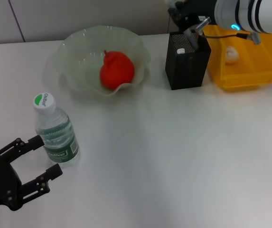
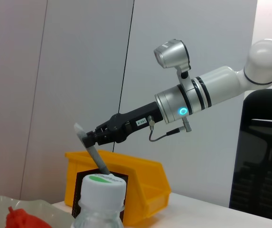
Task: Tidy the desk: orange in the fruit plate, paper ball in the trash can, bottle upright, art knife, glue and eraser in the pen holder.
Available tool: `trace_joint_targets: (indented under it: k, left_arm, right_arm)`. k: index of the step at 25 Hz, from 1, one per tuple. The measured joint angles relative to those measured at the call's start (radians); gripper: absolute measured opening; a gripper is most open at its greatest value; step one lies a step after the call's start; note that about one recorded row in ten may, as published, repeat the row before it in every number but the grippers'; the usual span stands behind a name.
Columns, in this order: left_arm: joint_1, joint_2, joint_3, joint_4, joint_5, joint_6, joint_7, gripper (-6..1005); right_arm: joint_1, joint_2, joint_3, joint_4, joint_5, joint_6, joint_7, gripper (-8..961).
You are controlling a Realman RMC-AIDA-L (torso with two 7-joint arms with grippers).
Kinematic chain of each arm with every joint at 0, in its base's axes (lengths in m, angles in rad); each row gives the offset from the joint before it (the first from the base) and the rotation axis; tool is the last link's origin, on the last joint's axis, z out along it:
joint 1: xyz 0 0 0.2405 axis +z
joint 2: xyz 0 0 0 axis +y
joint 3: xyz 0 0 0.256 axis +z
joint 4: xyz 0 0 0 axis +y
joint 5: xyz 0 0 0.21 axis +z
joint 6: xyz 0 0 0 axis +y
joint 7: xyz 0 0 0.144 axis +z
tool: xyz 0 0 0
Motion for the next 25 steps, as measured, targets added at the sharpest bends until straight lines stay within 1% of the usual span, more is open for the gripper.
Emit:
trace_joint_targets:
  k: [7, 11, 15, 16, 17, 18, 19, 20, 21, 22, 23, 25]
  left_arm:
    - [-0.003, 0.0, 0.0, 0.0, 0.0, 0.0, 0.0, 786]
    - [-0.004, 0.0, 0.0, 0.0, 0.0, 0.004, 0.0, 786]
    - [0.001, 0.002, 0.0, 0.007, 0.0, 0.015, -0.002, 786]
    - [0.001, 0.002, 0.0, 0.008, 0.0, 0.016, -0.005, 786]
    - [0.001, 0.005, 0.0, 0.009, 0.001, 0.018, -0.014, 786]
    - [0.0, 0.007, 0.001, 0.009, 0.003, 0.02, -0.021, 786]
    - [0.0, 0.007, 0.001, 0.009, 0.003, 0.02, -0.021, 786]
    - [-0.003, 0.011, 0.004, 0.009, 0.007, 0.025, -0.034, 786]
    - [-0.003, 0.013, 0.005, 0.009, 0.008, 0.027, -0.035, 786]
    - [-0.003, 0.014, 0.008, 0.009, 0.008, 0.032, -0.036, 786]
    - [-0.003, 0.014, 0.008, 0.009, 0.008, 0.032, -0.036, 786]
    - [-0.004, 0.015, 0.008, 0.009, 0.009, 0.033, -0.036, 786]
  right_arm:
    - [0.006, -0.003, 0.003, 0.035, 0.008, 0.014, 0.0, 158]
    - [-0.004, -0.003, 0.006, 0.023, 0.009, 0.012, -0.001, 351]
    - [-0.084, -0.002, 0.008, -0.108, 0.042, -0.076, -0.001, 521]
    - [-0.084, -0.002, 0.008, -0.108, 0.042, -0.076, -0.001, 561]
    - [-0.117, -0.003, 0.029, -0.166, 0.097, -0.164, -0.005, 602]
    - [-0.117, -0.003, 0.029, -0.166, 0.097, -0.164, -0.005, 619]
    - [-0.132, -0.003, 0.051, -0.188, 0.146, -0.224, -0.025, 636]
    - [-0.164, -0.004, 0.109, -0.212, 0.272, -0.357, -0.107, 653]
    - [-0.164, -0.004, 0.109, -0.212, 0.272, -0.357, -0.107, 654]
    - [-0.2, -0.004, 0.183, -0.209, 0.43, -0.497, -0.236, 654]
    - [-0.2, -0.004, 0.183, -0.209, 0.43, -0.497, -0.236, 655]
    - [-0.23, -0.004, 0.256, -0.185, 0.552, -0.626, -0.368, 656]
